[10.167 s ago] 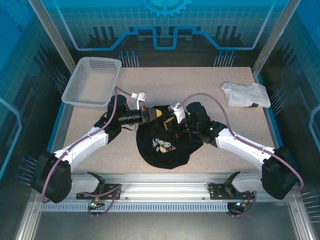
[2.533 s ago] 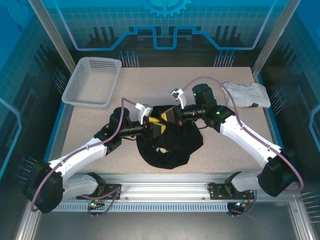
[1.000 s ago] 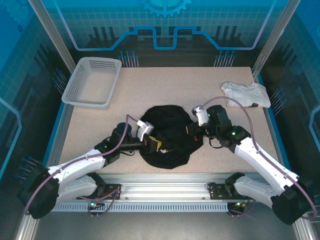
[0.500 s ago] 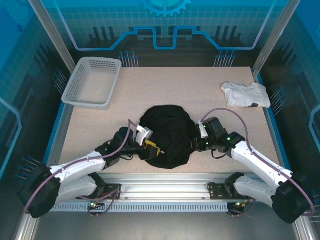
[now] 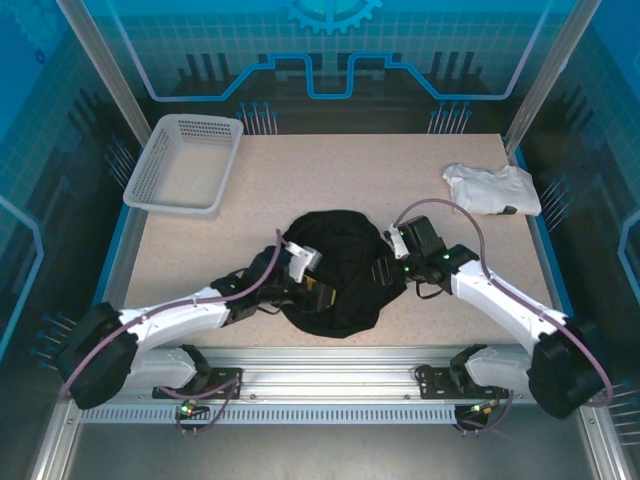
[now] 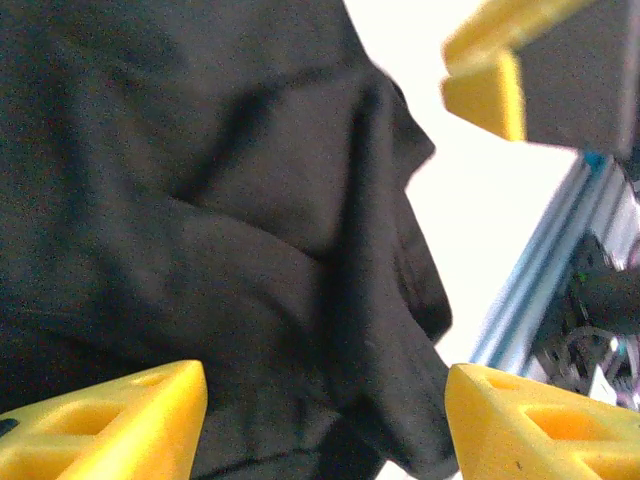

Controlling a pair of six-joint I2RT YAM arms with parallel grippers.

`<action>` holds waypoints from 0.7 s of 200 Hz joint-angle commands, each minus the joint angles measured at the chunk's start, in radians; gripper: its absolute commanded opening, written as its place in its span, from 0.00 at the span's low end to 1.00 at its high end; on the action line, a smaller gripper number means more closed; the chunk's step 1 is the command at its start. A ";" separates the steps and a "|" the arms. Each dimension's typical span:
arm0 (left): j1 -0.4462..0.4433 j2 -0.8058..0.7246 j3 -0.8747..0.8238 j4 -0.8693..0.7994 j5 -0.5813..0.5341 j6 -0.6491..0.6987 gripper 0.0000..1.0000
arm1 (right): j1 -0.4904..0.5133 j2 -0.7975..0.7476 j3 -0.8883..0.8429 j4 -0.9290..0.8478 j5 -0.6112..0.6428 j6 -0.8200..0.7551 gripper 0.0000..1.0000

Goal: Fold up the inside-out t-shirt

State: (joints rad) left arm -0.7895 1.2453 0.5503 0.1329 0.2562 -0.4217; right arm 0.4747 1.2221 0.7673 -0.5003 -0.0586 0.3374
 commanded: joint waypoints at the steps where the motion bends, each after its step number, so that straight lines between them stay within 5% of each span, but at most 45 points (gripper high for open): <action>1: -0.069 0.077 0.047 -0.028 0.071 -0.094 0.66 | -0.034 0.066 0.018 -0.001 -0.178 -0.036 0.51; 26: -0.097 0.159 0.077 -0.048 0.114 -0.149 0.62 | -0.044 0.136 0.014 0.000 -0.245 -0.053 0.48; 65: -0.097 0.175 0.075 -0.078 0.139 -0.140 0.28 | -0.054 0.122 0.006 -0.033 -0.231 -0.074 0.17; 104: -0.096 0.092 0.044 -0.162 0.159 -0.101 0.06 | -0.051 0.006 0.003 -0.119 -0.238 -0.065 0.00; 140: -0.077 -0.006 0.010 -0.287 0.155 -0.088 0.02 | -0.047 -0.101 -0.026 -0.212 -0.228 -0.024 0.02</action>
State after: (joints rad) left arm -0.8787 1.3067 0.5961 -0.0242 0.3859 -0.5327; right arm 0.4309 1.1816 0.7662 -0.6086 -0.2768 0.2810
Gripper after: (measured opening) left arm 0.054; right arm 0.052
